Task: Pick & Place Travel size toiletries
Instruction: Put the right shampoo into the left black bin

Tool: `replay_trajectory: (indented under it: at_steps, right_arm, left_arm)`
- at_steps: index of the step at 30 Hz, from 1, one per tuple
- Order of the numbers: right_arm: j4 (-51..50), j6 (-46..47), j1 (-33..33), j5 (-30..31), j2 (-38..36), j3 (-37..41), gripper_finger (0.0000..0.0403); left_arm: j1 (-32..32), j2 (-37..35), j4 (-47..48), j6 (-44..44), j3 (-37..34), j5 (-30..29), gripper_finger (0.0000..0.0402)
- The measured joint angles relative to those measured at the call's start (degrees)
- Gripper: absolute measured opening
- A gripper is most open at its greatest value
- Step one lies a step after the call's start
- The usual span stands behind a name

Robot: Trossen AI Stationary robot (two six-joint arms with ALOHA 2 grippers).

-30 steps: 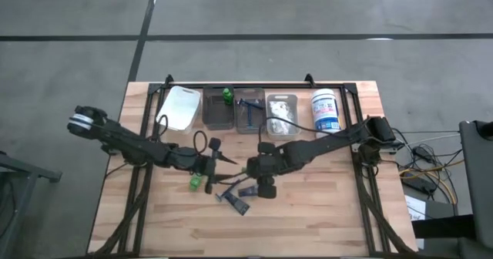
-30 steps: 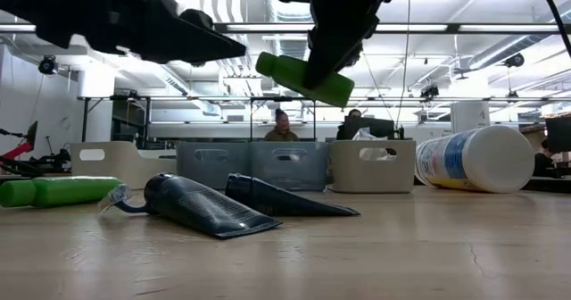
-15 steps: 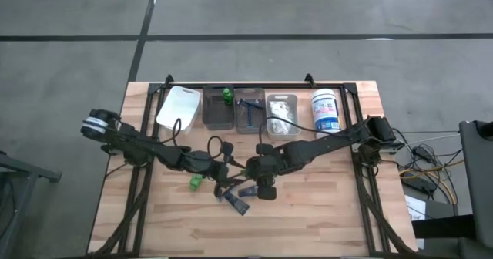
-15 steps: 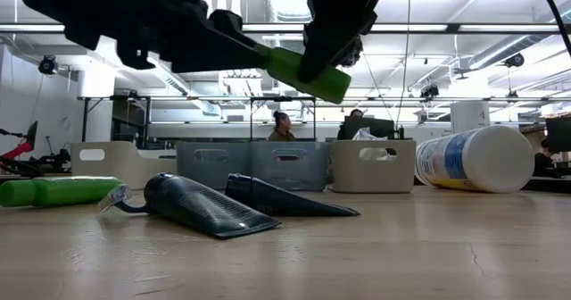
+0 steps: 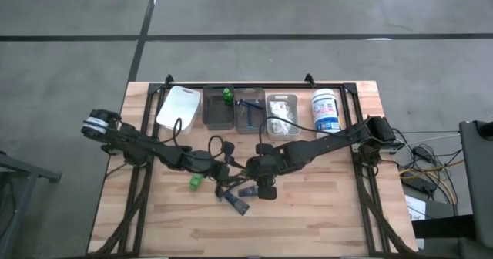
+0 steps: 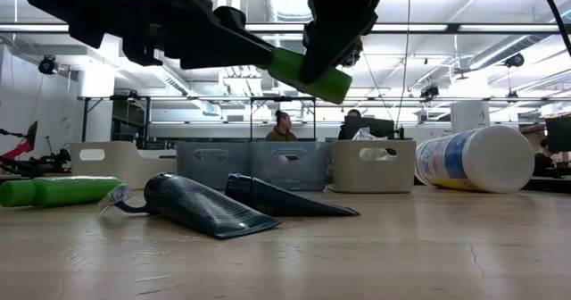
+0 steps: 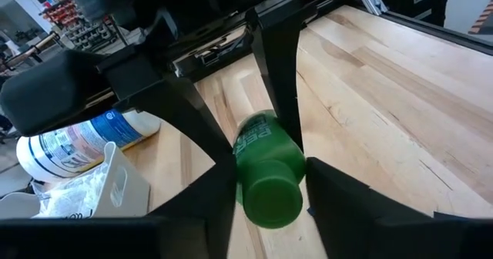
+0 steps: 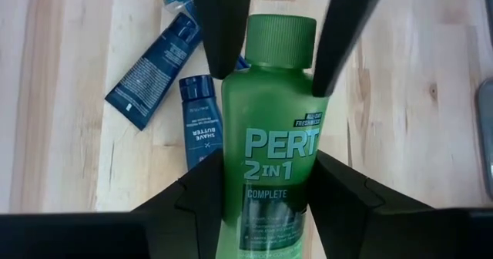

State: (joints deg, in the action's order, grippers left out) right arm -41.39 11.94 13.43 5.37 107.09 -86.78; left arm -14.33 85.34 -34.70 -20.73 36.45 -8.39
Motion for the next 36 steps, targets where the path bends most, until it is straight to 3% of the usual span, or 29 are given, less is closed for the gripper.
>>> replay_trajectory:
  at_steps: [6, 14, 23, 29, 36]
  right_arm:
    - [-0.3, -0.4, 0.0, -0.2, 0.0, 0.0, 0.0147]
    - [-0.1, -0.2, -0.1, -0.9, 0.0, 0.0, 0.0187]
    - [-2.5, -2.8, -0.2, -0.9, -4.6, 1.1, 0.0230]
    - [-1.9, -3.7, -0.4, 1.8, -11.7, 8.5, 0.0252]
    - [8.2, -6.7, -1.5, 3.8, -23.7, 22.7, 0.0269]
  left_arm:
    - [0.0, -0.1, 0.0, 0.2, 0.0, 0.1, 0.0097]
    - [0.2, -0.2, 0.5, 2.2, 0.0, -0.2, 0.0098]
    - [2.4, -4.6, 8.8, 6.4, 0.0, -1.0, 0.0099]
    - [4.9, -9.8, 15.7, 7.6, 0.0, -2.7, 0.0099]
    - [10.8, -16.3, 24.4, 8.6, 1.6, -3.8, 0.0100]
